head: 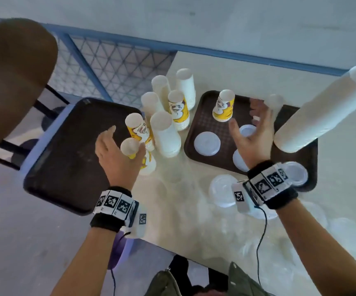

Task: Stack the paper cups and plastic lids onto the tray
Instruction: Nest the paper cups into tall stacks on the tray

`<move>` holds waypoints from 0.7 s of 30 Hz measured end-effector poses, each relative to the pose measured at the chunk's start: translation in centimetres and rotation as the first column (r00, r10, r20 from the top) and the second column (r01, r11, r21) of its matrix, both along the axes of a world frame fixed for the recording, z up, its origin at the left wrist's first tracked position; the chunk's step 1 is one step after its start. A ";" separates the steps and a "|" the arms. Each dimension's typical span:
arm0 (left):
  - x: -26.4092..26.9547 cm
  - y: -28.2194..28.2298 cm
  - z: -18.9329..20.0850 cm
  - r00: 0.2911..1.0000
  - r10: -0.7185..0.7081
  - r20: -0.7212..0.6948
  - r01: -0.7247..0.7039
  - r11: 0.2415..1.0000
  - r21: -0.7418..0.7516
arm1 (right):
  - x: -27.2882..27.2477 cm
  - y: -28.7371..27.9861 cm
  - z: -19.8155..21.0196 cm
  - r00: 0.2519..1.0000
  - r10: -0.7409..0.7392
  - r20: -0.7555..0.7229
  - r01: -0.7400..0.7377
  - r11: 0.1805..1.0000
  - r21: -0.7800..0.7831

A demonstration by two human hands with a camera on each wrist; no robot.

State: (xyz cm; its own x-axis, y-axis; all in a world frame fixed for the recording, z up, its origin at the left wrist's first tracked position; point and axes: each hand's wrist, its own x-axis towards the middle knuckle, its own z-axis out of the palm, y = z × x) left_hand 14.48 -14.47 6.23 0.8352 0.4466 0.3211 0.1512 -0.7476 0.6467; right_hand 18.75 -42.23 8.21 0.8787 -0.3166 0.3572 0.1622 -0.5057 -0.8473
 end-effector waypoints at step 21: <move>0.4 3.2 -9.9 0.933 -0.235 -0.272 0.010 0.772 -0.635 | 4.3 16.4 -11.0 0.746 0.228 -0.626 -0.177 0.974 0.144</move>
State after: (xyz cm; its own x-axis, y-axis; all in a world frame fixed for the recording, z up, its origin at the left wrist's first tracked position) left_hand 14.91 -11.28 -3.70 0.8991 0.3376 -0.2788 0.3663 -0.2313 0.9013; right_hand 23.09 -25.87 -2.76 0.9408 -0.1064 -0.3218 -0.3336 -0.4587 -0.8236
